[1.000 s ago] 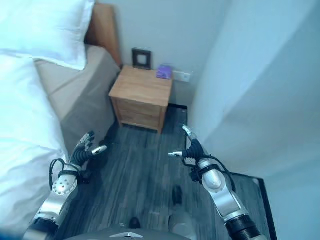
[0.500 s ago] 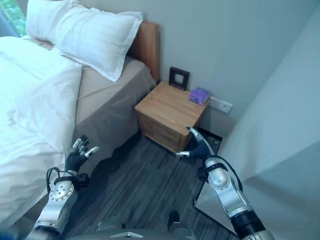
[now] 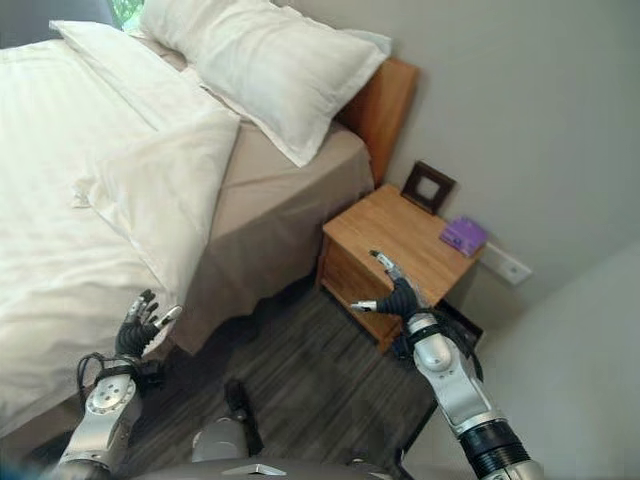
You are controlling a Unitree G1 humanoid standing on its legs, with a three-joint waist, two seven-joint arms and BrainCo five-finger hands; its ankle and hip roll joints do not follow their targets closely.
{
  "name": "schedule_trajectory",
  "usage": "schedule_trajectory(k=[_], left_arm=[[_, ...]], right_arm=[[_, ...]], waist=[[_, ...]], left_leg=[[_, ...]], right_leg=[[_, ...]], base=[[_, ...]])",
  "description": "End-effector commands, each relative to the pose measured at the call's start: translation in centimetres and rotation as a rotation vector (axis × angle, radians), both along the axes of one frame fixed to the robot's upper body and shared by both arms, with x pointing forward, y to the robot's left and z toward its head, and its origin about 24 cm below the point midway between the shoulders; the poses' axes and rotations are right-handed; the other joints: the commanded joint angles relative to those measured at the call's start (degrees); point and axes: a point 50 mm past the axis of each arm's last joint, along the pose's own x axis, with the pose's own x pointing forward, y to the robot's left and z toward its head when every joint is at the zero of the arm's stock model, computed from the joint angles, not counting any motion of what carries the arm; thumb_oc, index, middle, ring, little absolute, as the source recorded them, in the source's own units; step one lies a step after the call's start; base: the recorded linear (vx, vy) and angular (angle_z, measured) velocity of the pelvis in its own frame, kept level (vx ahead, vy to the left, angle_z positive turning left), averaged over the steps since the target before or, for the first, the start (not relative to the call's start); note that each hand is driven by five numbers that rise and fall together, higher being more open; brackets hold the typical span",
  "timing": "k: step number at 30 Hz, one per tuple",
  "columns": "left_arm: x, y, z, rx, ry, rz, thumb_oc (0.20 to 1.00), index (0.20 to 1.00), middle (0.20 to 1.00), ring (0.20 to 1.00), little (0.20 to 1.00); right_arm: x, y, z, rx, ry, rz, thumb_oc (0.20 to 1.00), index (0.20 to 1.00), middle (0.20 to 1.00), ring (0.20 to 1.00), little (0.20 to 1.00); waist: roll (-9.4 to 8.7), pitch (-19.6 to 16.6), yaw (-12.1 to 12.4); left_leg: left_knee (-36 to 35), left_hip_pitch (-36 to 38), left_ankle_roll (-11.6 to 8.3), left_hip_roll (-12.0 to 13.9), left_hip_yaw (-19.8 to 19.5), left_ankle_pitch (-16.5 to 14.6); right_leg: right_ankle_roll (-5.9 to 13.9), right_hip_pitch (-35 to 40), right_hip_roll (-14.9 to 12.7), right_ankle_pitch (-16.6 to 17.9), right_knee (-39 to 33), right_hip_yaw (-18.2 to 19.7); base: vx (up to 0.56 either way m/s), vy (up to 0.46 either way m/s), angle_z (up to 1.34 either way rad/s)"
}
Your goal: Making the bed.
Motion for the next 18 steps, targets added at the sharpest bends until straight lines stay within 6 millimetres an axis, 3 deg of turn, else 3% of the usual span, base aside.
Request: schedule_trajectory(k=[1,2,3,5,6,7,8,12,13,14,15,18], left_arm=[[0.9,0.6,2.7,0.09,-0.102,-0.04,1.0,1.0,1.0,1.0,1.0],[1.2,0.7,3.0,0.112,-0.101,-0.057,1.0,1.0,1.0,1.0,1.0],[2.3,0.7,3.9,0.161,-0.112,-0.103,1.0,1.0,1.0,1.0,1.0],[3.1,0.8,4.9,0.194,-0.142,-0.121,1.0,1.0,1.0,1.0,1.0],[3.6,0.7,5.6,0.218,-0.165,-0.132,1.0,1.0,1.0,1.0,1.0],[3.7,0.7,5.6,0.219,-0.167,-0.131,1.0,1.0,1.0,1.0,1.0],[4.7,0.3,6.8,0.229,-0.221,-0.148,1.0,1.0,1.0,1.0,1.0],[5.2,-0.2,8.1,0.202,-0.294,-0.172,1.0,1.0,1.0,1.0,1.0],[5.4,-0.4,8.5,0.19,-0.316,-0.176,1.0,1.0,1.0,1.0,1.0],[5.4,-0.5,8.4,0.19,-0.315,-0.176,1.0,1.0,1.0,1.0,1.0],[5.7,-0.7,9.1,0.171,-0.349,-0.182,1.0,1.0,1.0,1.0,1.0],[6.0,-0.7,9.7,0.168,-0.375,-0.191,1.0,1.0,1.0,1.0,1.0]], right_arm=[[1.7,0.4,3.4,0.032,-0.162,0.035,1.0,1.0,1.0,1.0,1.0],[1.8,0.8,3.6,0.034,-0.173,0.048,1.0,1.0,1.0,1.0,1.0],[2.1,1.4,3.8,0.028,-0.188,0.068,1.0,1.0,1.0,1.0,1.0],[2.4,2.1,4.5,0.028,-0.218,0.085,1.0,1.0,1.0,1.0,1.0],[2.6,2.5,5.2,0.028,-0.253,0.101,1.0,1.0,1.0,1.0,1.0],[2.6,2.5,5.3,0.028,-0.255,0.101,1.0,1.0,1.0,1.0,1.0],[2.8,3.1,6.5,0.032,-0.31,0.125,1.0,1.0,1.0,1.0,1.0],[3.0,3.5,8.6,0.033,-0.394,0.154,1.0,1.0,1.0,1.0,1.0],[2.9,3.3,8.6,0.035,-0.398,0.148,1.0,1.0,1.0,1.0,1.0],[2.9,3.3,8.6,0.035,-0.397,0.148,1.0,1.0,1.0,1.0,1.0],[2.9,3.0,8.5,0.031,-0.388,0.137,1.0,1.0,1.0,1.0,1.0],[3.0,2.8,8.5,0.02,-0.383,0.126,1.0,1.0,1.0,1.0,1.0]], waist=[[0.89,0.6,1.3],[-0.38,1.0,1.8],[-2.43,1.7,1.9],[-3.43,3.1,0.5],[-3.7,3.7,-0.1],[-3.79,3.7,0.0],[-3.34,4.7,-1.0],[-2.44,4.9,-2.1],[-2.11,4.9,-2.7],[-1.92,4.8,-2.9],[-1.58,4.9,-3.6],[-1.08,4.7,-3.5]], left_leg=[[-6.3,1.0,-1.45,3.8,-5.2,4.3],[-5.4,1.2,-0.49,3.2,-5.1,2.7],[-3.8,2.0,1.74,1.2,-5.6,-0.8],[-4.3,3.6,3.67,-1.5,-7.5,-3.0],[-5.4,4.6,4.47,-2.1,-8.0,-3.8],[-5.5,4.6,4.61,-2.3,-7.9,-3.8],[-7.2,6.6,4.76,-2.7,-9.5,-4.3],[-8.4,8.8,4.04,-3.2,-12.8,-5.9],[-8.8,8.8,4.12,-3.5,-13.6,-5.2],[-8.7,8.7,4.05,-3.3,-13.8,-5.2],[-8.8,8.6,3.63,-4.3,-17.3,-5.8],[-8.8,9.0,2.98,-4.9,-20.8,-6.8]], right_leg=[[1.26,1.8,3.7,-9.4,7.9,-2.1],[2.13,0.9,2.4,-8.6,11.9,-2.2],[4.72,-2.5,-1.5,-3.0,21.7,-2.1],[6.32,-8.7,-4.1,4.4,33.6,1.5],[7.22,-11.9,-4.0,5.8,37.1,3.8],[7.36,-12.3,-4.2,5.8,37.5,4.0],[7.47,-16.4,-2.9,4.4,38.7,7.0],[4.41,-17.4,-1.2,-3.2,26.3,7.3],[3.06,-18.7,1.0,-3.2,21.1,9.8],[2.98,-18.4,1.2,-3.0,20.5,9.5],[3.17,-20.0,3.6,-1.8,14.2,16.4],[3.26,-21.5,2.5,0.8,9.9,20.0]], base=[[0.25,0.18,0.04],[0.33,0.272,0.12],[0.33,0.315,0.28],[0.23,0.274,0.92],[0.1,0.142,1.24],[0.17,0.088,1.24],[0.24,0.072,0.95],[0.29,-0.001,0.46],[0.16,-0.051,0.47],[0.23,-0.126,0.85],[0.25,-0.139,1.0],[0.2,-0.162,1.17]])
